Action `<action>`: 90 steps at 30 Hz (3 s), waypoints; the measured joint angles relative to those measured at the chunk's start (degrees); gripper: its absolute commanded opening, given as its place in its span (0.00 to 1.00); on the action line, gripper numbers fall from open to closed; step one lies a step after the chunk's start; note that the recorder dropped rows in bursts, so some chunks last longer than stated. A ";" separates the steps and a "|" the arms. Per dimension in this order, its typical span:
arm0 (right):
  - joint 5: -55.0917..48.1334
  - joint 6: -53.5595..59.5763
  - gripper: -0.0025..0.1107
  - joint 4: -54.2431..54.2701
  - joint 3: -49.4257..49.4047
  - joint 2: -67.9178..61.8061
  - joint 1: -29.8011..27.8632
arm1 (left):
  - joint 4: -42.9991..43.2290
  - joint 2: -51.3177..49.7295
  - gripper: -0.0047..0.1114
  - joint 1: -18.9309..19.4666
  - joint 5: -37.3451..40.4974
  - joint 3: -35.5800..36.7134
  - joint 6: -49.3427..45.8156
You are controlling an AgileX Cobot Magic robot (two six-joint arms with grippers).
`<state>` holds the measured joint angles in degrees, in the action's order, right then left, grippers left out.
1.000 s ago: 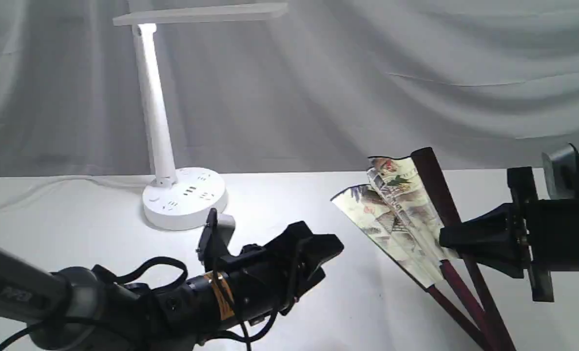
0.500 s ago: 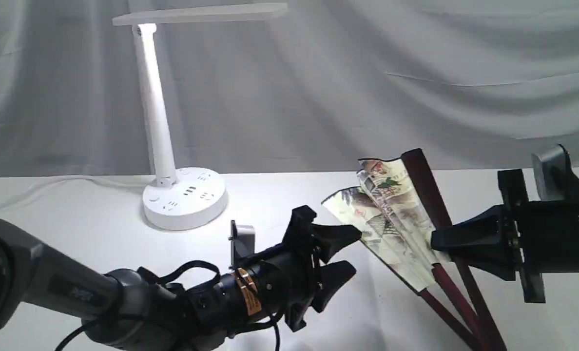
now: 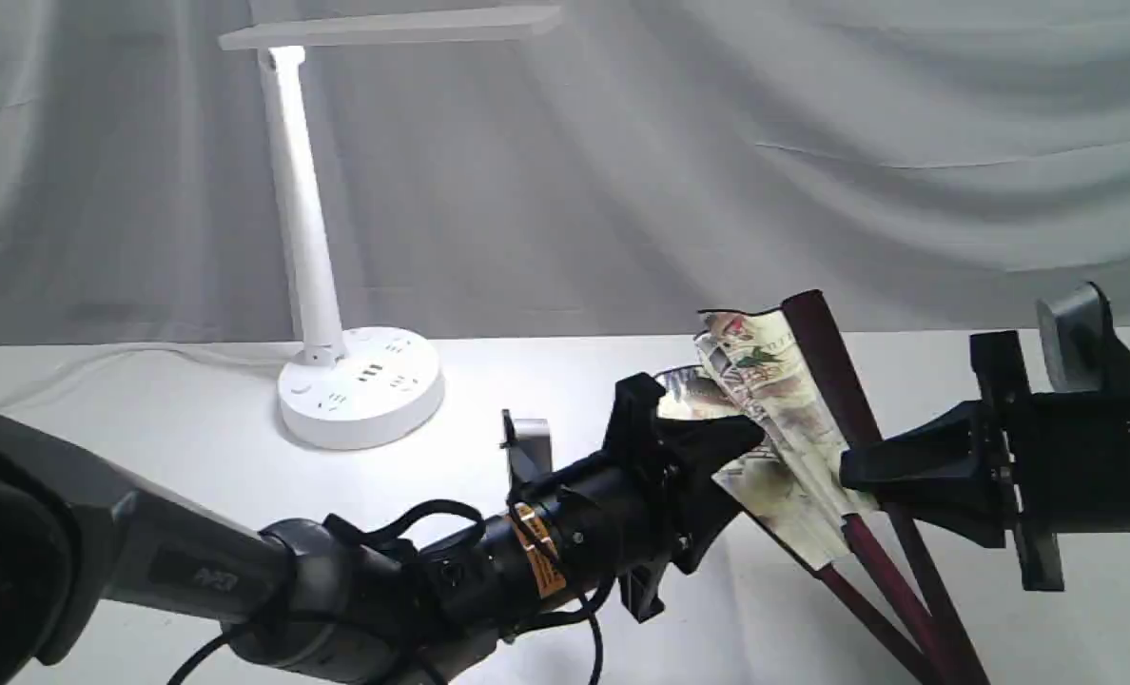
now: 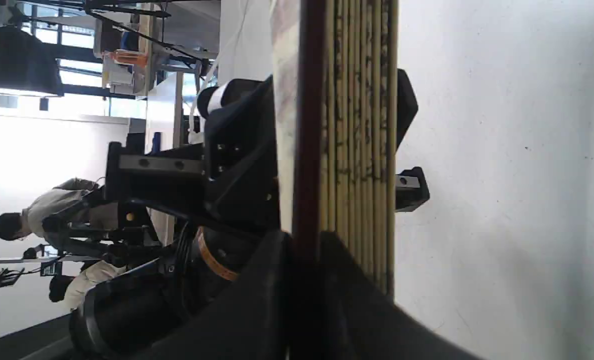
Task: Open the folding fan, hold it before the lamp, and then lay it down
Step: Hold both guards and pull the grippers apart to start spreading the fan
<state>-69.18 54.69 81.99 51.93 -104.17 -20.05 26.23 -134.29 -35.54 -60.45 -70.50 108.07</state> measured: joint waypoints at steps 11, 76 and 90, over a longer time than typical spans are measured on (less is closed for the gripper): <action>0.00 0.00 0.02 0.00 0.00 0.00 0.00 | 0.00 0.00 0.16 0.00 0.78 0.00 1.09; -0.51 5.40 0.28 16.33 0.02 -8.22 0.00 | 3.90 -0.07 0.04 2.66 -4.26 -0.19 3.98; -0.25 5.63 0.22 16.12 0.02 -8.22 2.71 | 5.48 -0.07 0.04 2.66 -2.94 -0.19 4.01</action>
<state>-69.43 60.33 98.11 51.95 -112.39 -17.34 31.71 -134.35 -32.88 -63.38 -70.69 112.08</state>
